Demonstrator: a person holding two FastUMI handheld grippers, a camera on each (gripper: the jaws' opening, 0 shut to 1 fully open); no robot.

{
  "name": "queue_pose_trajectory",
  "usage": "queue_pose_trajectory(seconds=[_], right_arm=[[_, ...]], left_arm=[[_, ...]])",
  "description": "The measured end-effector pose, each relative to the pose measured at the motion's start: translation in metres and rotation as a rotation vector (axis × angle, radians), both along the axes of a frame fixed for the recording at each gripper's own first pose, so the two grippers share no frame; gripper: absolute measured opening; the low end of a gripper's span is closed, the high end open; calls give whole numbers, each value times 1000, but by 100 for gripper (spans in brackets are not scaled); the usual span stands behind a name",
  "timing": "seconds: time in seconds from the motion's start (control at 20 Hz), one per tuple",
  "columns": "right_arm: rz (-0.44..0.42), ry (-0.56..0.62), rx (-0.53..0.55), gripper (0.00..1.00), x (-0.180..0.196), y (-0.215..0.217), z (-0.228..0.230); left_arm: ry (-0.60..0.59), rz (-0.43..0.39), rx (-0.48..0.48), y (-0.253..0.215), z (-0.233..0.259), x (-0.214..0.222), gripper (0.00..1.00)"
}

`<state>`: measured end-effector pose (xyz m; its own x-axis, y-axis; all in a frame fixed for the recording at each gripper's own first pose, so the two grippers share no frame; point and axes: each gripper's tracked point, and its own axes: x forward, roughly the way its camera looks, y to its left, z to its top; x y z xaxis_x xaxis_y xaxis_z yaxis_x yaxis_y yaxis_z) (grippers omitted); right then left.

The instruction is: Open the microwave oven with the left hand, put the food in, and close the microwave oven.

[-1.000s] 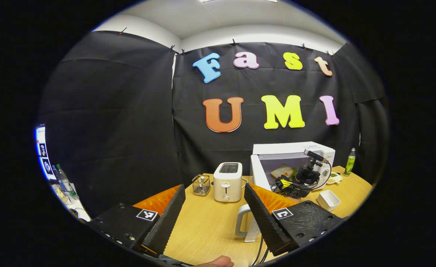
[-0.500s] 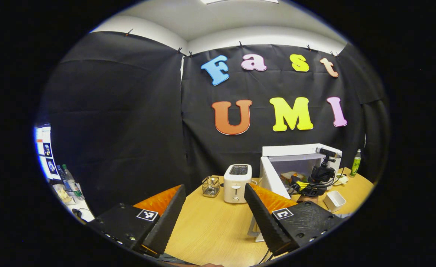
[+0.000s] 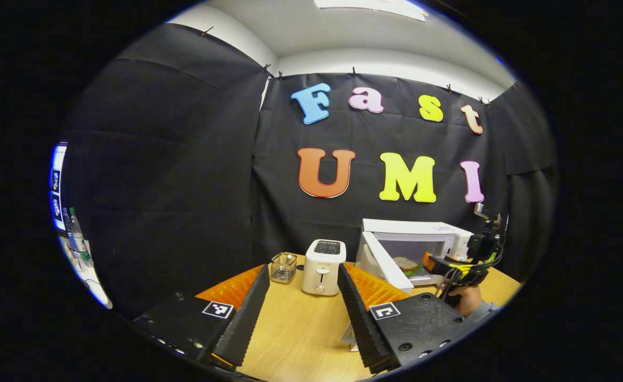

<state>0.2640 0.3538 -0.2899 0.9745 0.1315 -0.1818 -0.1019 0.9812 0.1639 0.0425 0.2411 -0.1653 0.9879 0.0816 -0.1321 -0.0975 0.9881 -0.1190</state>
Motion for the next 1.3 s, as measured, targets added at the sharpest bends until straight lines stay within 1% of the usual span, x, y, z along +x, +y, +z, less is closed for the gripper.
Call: queue_pose_trajectory(seconds=[0.05,0.1,0.15,0.2,0.25,0.3,0.35,0.4,0.45,0.5,0.55,0.6,0.65,0.7,0.75,0.8,0.85,0.9,0.95,1.0,1.05,1.1,1.2,1.25,1.3], right_arm=[[25,-5,-17,91,-14,-4,13],[52,-23,-28,92,-28,-7,26],[89,-45,-35,91,-44,-9,43],[105,-69,-43,92,-59,-15,57],[128,-99,-44,91,-74,-21,74],[143,-128,-48,100,-91,-26,90],[150,-155,-57,91,-106,-34,106],[165,-185,-73,100,-122,-40,121],[186,-217,-87,100,-138,-45,137],[190,-248,-91,91,-154,-53,152],[175,-278,-92,91,-167,-68,168],[145,-299,-93,90,-177,-83,180],[119,-307,-102,100,-187,-96,189],[105,-315,-114,91,-197,-105,194],[74,-312,-128,91,-207,-120,200],[50,-308,-140,100,-216,-135,204],[38,-296,-155,90,-223,-144,205],[33,-282,-168,100,-230,-152,205],[23,-269,-175,100,-238,-161,207],[16,-268,-174,91,-243,-172,211],[17,-267,-170,92,-249,-179,215],[18,-257,-172,100,-253,-185,213],[12,-236,-178,100,-262,-202,210],[8,-234,-180,91,-267,-210,210],[11,-243,-175,100,-271,-216,214]], left_arm=[[-10,1,-8,2,-2,4,74],[-7,-4,-11,2,-5,4,67],[1,-12,-8,0,-12,8,82],[2,-16,-5,1,-19,11,53],[13,-18,1,2,-26,14,52],[22,-20,4,1,-34,19,47],[29,-32,1,-3,-40,22,41],[21,-65,-8,-10,-42,24,36],[29,-95,-14,-17,-49,26,36],[26,-114,-11,-20,-53,29,19],[15,-115,-1,-20,-58,35,36],[27,-119,5,-18,-65,37,26],[36,-130,9,-22,-75,39,15],[55,-135,24,-23,-84,40,5],[62,-144,36,-27,-91,43,0],[78,-169,42,-35,-96,42,0],[78,-177,49,-40,-103,41,0],[91,-194,46,-48,-109,42,0],[99,-209,42,-52,-114,45,0],[122,-228,36,-60,-120,44,0],[136,-241,34,-67,-124,44,0],[133,-239,38,-72,-124,44,0],[134,-264,22,-86,-125,44,0],[126,-284,2,-94,-123,43,0],[121,-302,-15,-103,-122,43,0]])
